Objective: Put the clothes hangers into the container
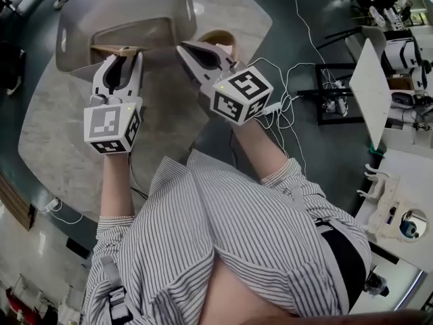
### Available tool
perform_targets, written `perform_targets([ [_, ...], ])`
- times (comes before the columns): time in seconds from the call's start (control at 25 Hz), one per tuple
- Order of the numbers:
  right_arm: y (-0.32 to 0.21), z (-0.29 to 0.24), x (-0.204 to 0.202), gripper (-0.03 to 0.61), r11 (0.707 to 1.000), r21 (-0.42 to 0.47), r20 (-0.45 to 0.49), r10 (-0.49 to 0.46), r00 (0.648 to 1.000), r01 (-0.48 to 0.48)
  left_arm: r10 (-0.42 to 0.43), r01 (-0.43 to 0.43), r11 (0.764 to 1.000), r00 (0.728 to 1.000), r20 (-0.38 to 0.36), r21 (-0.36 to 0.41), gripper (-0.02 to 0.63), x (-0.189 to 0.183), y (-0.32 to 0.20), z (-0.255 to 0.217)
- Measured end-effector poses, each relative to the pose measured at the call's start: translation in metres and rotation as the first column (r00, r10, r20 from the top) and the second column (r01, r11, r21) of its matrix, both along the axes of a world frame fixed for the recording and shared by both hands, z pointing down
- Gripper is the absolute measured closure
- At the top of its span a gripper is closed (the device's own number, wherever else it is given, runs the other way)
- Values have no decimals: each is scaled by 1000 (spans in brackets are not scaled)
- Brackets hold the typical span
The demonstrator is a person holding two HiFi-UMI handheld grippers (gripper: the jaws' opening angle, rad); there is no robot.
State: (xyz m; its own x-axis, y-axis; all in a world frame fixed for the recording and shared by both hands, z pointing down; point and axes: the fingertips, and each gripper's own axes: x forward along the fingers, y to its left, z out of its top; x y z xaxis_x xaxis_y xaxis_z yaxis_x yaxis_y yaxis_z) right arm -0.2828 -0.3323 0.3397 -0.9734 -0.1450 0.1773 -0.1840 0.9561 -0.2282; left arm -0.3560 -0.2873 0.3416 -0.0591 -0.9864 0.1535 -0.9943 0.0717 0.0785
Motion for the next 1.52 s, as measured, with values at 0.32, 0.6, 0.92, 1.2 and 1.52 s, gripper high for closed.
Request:
perform_targets([
  [0.32, 1, 10, 5, 563, 1000, -9, -24, -12, 1000, 12, -31, 30, 999, 999, -39, -17, 515, -1, 0, 13],
  [0.6, 8, 14, 5, 563, 999, -13, -43, -31, 999, 30, -53, 52, 999, 996, -65, -12, 515, -3, 1, 18],
  [0.92, 10, 20, 7, 563, 999, -13, -64, -35, 997, 34, -63, 62, 998, 992, -111, -21, 515, -2, 5, 27],
  [1.2, 17, 17, 8, 563, 998, -13, -72, -59, 996, 58, -71, 69, 997, 991, -117, -25, 515, 3, 13, 24],
  [1.52, 30, 17, 8, 563, 997, -12, -60, -76, 995, 76, -58, 55, 998, 993, -105, -34, 517, 11, 28, 21],
])
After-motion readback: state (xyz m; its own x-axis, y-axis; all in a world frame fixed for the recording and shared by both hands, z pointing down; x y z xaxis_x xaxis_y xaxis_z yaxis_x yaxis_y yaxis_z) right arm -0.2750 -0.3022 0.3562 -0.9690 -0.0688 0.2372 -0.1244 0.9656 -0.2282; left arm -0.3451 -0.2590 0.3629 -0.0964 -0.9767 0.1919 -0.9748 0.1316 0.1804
